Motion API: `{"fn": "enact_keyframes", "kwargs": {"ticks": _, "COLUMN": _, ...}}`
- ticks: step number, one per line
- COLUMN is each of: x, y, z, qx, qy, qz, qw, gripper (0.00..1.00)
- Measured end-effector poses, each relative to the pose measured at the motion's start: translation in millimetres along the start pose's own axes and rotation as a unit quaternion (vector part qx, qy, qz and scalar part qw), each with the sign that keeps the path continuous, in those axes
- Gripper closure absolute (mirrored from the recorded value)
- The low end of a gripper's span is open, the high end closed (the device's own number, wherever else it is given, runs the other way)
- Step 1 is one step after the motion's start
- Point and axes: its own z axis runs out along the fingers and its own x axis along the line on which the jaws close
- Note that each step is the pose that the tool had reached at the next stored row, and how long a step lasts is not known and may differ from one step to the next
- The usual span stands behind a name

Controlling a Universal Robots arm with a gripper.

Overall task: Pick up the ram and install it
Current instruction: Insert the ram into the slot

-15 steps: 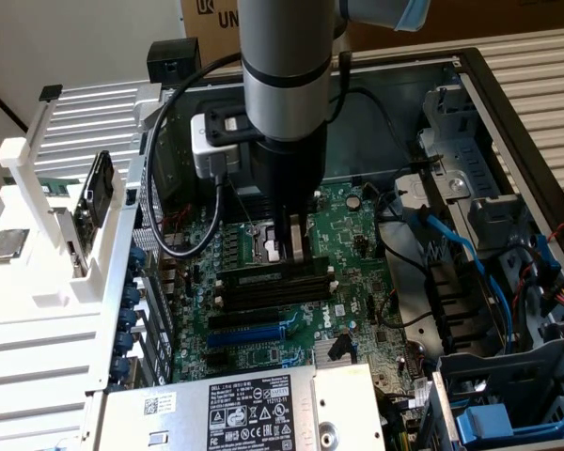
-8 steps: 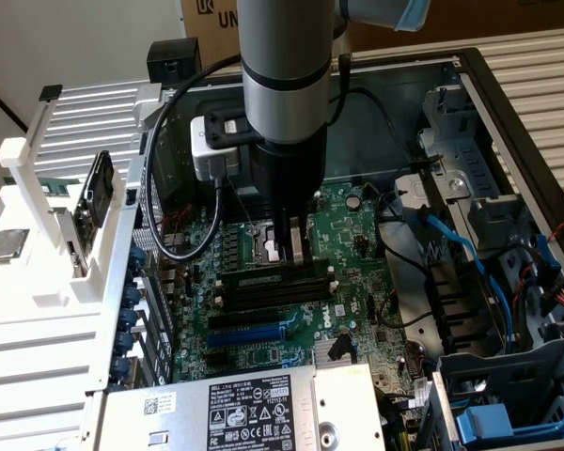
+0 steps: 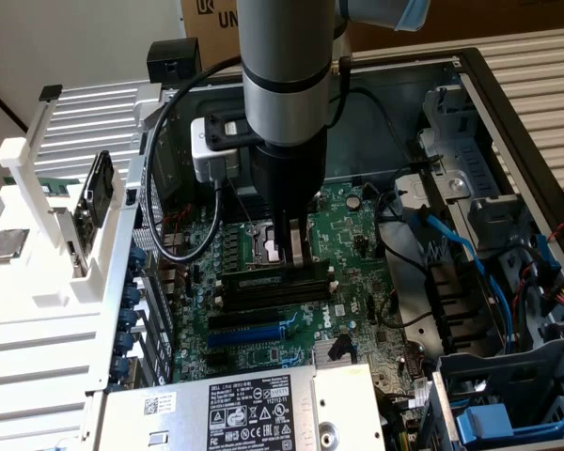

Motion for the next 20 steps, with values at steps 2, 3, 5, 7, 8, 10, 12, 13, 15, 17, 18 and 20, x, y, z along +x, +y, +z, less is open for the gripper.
{"fn": "enact_keyframes", "kwargs": {"ticks": 2, "x": 0.0, "y": 0.0, "z": 0.5, "qx": 0.0001, "qy": 0.0000, "qz": 0.001, "qw": 1.0000, "gripper": 0.86}}
{"fn": "enact_keyframes", "kwargs": {"ticks": 3, "x": 0.0, "y": 0.0, "z": 0.7, "qx": 0.0001, "qy": 0.0000, "qz": 0.001, "qw": 1.0000, "gripper": 0.86}}
{"fn": "enact_keyframes", "kwargs": {"ticks": 5, "x": 0.0, "y": -0.1, "z": 1.1, "qx": 0.0001, "qy": -0.0001, "qz": 0.001, "qw": 1.0000, "gripper": 0.86}}
{"fn": "enact_keyframes", "kwargs": {"ticks": 7, "x": -0.2, "y": -0.3, "z": 1.3, "qx": 0.0002, "qy": -0.0002, "qz": 0.001, "qw": 1.0000, "gripper": 0.86}}
{"fn": "enact_keyframes", "kwargs": {"ticks": 8, "x": -0.9, "y": -0.3, "z": 1.5, "qx": 0.0002, "qy": -0.0001, "qz": 0.001, "qw": 1.0000, "gripper": 0.86}}
{"fn": "enact_keyframes", "kwargs": {"ticks": 10, "x": -0.9, "y": -0.3, "z": 1.5, "qx": 0.0002, "qy": 0.0000, "qz": 0.001, "qw": 1.0000, "gripper": 0.86}}
{"fn": "enact_keyframes", "kwargs": {"ticks": 12, "x": -0.9, "y": -0.3, "z": 1.5, "qx": 0.0002, "qy": -0.0001, "qz": 0.001, "qw": 1.0000, "gripper": 0.86}}
{"fn": "enact_keyframes", "kwargs": {"ticks": 13, "x": -0.9, "y": -0.3, "z": 1.5, "qx": 0.0002, "qy": 0.0000, "qz": 0.001, "qw": 1.0000, "gripper": 0.86}}
{"fn": "enact_keyframes", "kwargs": {"ticks": 15, "x": -0.9, "y": -0.3, "z": 2.0, "qx": 0.0002, "qy": 0.0000, "qz": 0.001, "qw": 1.0000, "gripper": 0.86}}
{"fn": "enact_keyframes", "kwargs": {"ticks": 17, "x": -0.9, "y": -0.3, "z": 2.1, "qx": 0.0002, "qy": 0.0000, "qz": 0.001, "qw": 1.0000, "gripper": 0.86}}
{"fn": "enact_keyframes", "kwargs": {"ticks": 18, "x": -0.9, "y": -0.3, "z": 2.2, "qx": 0.0002, "qy": 0.0000, "qz": 0.001, "qw": 1.0000, "gripper": 0.86}}
{"fn": "enact_keyframes", "kwargs": {"ticks": 20, "x": -0.4, "y": 0.0, "z": 2.3, "qx": 0.0003, "qy": -0.0001, "qz": 0.002, "qw": 1.0000, "gripper": 0.86}}
